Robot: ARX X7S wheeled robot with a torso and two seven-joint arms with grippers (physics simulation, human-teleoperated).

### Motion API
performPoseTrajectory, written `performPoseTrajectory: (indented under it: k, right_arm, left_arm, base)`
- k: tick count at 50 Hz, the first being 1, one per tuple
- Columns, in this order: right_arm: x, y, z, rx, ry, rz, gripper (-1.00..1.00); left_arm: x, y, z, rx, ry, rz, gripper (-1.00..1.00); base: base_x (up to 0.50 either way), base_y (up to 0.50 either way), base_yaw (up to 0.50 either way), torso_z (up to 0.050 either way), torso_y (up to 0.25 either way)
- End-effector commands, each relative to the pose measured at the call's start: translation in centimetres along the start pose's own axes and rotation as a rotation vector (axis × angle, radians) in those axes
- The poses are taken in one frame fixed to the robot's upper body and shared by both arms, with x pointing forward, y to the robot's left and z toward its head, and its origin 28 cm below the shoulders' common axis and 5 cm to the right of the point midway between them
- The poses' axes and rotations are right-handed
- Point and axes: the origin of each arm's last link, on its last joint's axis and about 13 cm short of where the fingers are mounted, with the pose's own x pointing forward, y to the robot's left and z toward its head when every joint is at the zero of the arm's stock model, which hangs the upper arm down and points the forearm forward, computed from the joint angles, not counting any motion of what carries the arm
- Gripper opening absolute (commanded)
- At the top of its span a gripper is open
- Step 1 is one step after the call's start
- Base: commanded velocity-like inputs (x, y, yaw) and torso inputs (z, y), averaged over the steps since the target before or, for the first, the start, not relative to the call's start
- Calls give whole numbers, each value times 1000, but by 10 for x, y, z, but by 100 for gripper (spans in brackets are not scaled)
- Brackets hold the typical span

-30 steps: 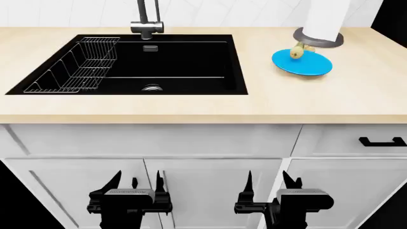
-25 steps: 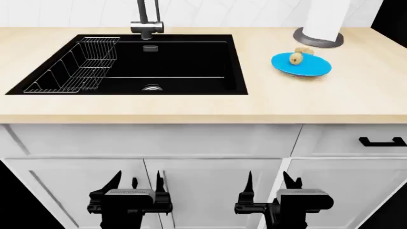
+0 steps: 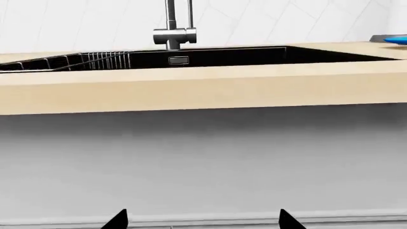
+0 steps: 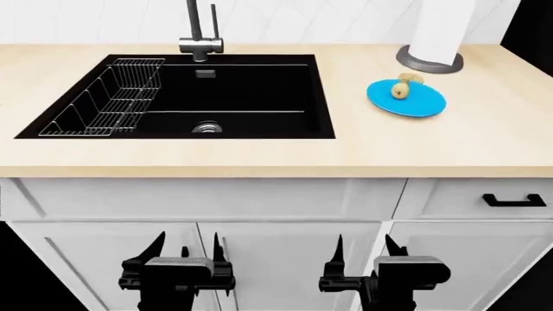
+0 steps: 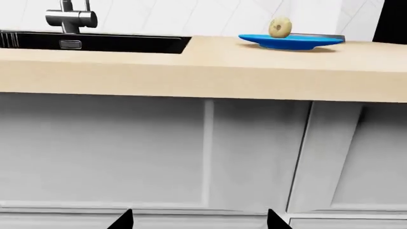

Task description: Pick the squash from the counter and place it in the sink. Then turn on the sink faucet.

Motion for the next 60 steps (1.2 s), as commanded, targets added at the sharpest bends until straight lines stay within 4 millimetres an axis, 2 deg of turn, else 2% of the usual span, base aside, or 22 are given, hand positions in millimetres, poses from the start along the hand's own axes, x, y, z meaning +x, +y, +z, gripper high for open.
performPoseTrajectory:
  k: [1, 10, 23, 25, 26, 27, 28, 29, 30, 32, 33, 35, 36, 38, 43, 46, 48, 50, 51, 54, 56, 60]
  right_arm:
    - [0, 1, -3, -1, 8, 1, 100]
    - [-1, 1, -5, 3, 11, 4, 100]
    - [-2, 1, 6, -9, 6, 9, 100]
    - [-8, -4, 39, 29, 0, 66, 100]
    - [-9, -8, 66, 19, -25, 73, 100]
    - [-13, -9, 76, 9, 26, 93, 100]
    - [-15, -11, 104, 0, -18, 102, 100]
    - [-19, -12, 118, 6, 4, 127, 100]
    - [-21, -12, 154, 33, -107, 143, 100]
    - [-25, -13, 172, -8, -48, 147, 100]
    - [-24, -15, 181, -12, -14, 144, 100]
    - [-22, -18, 188, -16, 19, 141, 100]
    - [-17, -26, 197, -3, 6, 70, 100]
    - [-21, -24, 206, 5, -3, 92, 100]
    - [-20, -23, 211, -6, -9, 111, 100]
    - [-17, -23, 216, -13, -15, 105, 100]
    - [-11, -24, 230, -7, -14, 110, 100]
    - [10, -29, 259, 12, -6, 98, 100]
    - [15, -29, 264, 14, -1, 87, 100]
    - [52, -32, 292, -50, 24, 48, 100]
    - [74, -34, 302, -78, 61, 31, 100]
    - [109, -41, 318, -19, 113, 42, 100]
  left_arm:
    - [-1, 0, -1, 15, -6, 1, 100]
    - [-2, 0, -2, 18, -6, 3, 100]
    - [-2, -1, 7, -15, 20, -16, 100]
    - [-3, 0, 36, -5, 61, -64, 100]
    - [0, 4, 66, -52, 28, -93, 100]
    - [-2, 5, 76, -42, 75, -101, 100]
    - [1, 7, 107, -71, 24, -149, 100]
    - [2, 8, 123, -83, 44, -174, 100]
    - [6, 9, 155, -89, -25, -171, 100]
    - [7, 9, 168, -56, 97, -192, 100]
    - [9, 9, 178, -33, 71, -187, 100]
    - [12, 9, 191, -41, 63, -199, 100]
    - [15, 9, 197, -37, 48, -195, 100]
    - [18, 8, 199, -37, 49, -194, 100]
    - [20, 6, 199, -33, 50, -197, 100]
    - [20, 5, 206, -22, 35, -200, 100]
    - [25, 4, 219, -16, 28, -208, 100]
    - [44, 0, 241, 13, -7, -172, 100]
    - [49, -1, 246, 2, 6, -183, 100]
    - [88, -4, 287, 23, -30, -111, 100]
    - [107, -8, 305, 29, -24, -93, 100]
    - [139, -17, 313, 35, 3, -75, 100]
  base:
    - [0, 0, 0, 50, 21]
    - [0, 0, 0, 50, 23]
    - [0, 0, 0, 50, 22]
    - [0, 0, 0, 0, 0]
    - [0, 0, 0, 0, 0]
    - [0, 0, 0, 0, 0]
    - [0, 0, 0, 0, 0]
    - [0, 0, 0, 0, 0]
    - [0, 0, 0, 0, 0]
    - [0, 0, 0, 0, 0]
    - [0, 0, 0, 0, 0]
    - [0, 0, 0, 0, 0]
    - [0, 0, 0, 0, 0]
    - [0, 0, 0, 0, 0]
    - [0, 0, 0, 0, 0]
    - [0, 0, 0, 0, 0]
    - [0, 0, 0, 0, 0]
    - [0, 0, 0, 0, 0]
    - [0, 0, 0, 0, 0]
    - [0, 0, 0, 0, 0]
    - [0, 0, 0, 0, 0]
    - [0, 0, 0, 0, 0]
